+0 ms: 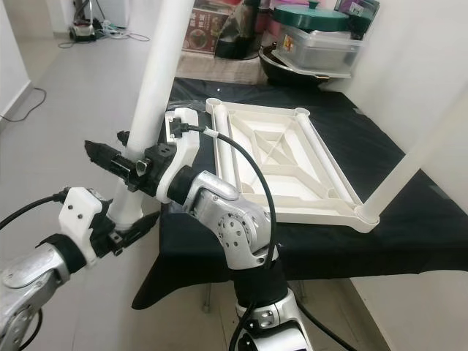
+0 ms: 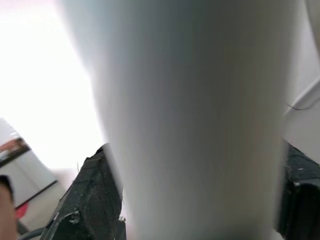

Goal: Building children table

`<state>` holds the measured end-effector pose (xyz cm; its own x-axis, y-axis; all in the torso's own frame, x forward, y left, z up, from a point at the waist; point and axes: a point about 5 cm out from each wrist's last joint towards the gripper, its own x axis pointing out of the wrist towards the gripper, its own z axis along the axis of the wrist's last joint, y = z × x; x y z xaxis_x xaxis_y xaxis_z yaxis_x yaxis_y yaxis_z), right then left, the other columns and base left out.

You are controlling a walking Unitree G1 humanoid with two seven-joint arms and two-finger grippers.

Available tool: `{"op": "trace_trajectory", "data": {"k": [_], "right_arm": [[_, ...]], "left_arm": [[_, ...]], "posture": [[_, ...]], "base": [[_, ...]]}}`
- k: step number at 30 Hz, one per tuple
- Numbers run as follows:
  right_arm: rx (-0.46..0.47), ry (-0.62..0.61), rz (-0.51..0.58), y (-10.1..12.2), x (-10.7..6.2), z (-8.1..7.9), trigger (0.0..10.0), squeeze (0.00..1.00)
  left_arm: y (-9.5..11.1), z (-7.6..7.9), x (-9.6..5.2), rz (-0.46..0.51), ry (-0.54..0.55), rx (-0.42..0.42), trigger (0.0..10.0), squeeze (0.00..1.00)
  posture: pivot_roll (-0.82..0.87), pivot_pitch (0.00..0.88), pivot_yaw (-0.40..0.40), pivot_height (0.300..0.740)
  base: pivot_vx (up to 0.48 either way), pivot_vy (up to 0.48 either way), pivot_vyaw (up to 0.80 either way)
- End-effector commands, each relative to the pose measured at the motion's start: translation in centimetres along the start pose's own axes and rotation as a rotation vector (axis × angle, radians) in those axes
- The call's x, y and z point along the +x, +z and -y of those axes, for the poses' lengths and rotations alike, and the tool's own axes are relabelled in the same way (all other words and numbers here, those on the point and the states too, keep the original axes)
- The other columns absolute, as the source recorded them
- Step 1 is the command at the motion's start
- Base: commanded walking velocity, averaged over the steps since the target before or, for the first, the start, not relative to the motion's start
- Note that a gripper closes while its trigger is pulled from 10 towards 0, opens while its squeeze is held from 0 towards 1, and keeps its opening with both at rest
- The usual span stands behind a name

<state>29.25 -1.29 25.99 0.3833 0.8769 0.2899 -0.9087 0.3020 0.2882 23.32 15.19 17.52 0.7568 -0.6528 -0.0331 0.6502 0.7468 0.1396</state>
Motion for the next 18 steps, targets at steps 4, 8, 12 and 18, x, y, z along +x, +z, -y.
{"op": "trace_trajectory", "data": {"k": [4,8,12,18], "right_arm": [[0.029,0.142,0.037,0.7,-0.2,-0.7,10.0,0.0],[0.045,0.199,0.032,0.6,-0.6,-0.9,10.0,0.0],[0.064,0.337,-0.021,-0.6,-1.6,-1.1,8.0,0.0],[0.085,0.355,-0.046,-1.6,-2.0,-0.9,0.0,0.0]], "left_arm": [[0.3,2.6,-0.2,-0.009,-0.187,-0.019,10.0,0.0],[0.4,3.2,-0.6,-0.015,-0.23,-0.024,10.0,0.0],[0.6,3.8,-1.3,-0.032,-0.295,-0.036,10.0,0.0],[0.7,3.9,-1.5,-0.045,-0.307,-0.035,10.0,0.0]], "posture": [[0.14,0.0,-0.135,0.74],[0.15,0.0,-0.139,0.74],[0.16,0.0,-0.141,0.74],[0.16,0.0,-0.139,0.74]], "base": [[0.0,0.0,0.0],[0.0,0.0,0.0],[0.0,0.0,0.0],[0.0,0.0,0.0]]}}
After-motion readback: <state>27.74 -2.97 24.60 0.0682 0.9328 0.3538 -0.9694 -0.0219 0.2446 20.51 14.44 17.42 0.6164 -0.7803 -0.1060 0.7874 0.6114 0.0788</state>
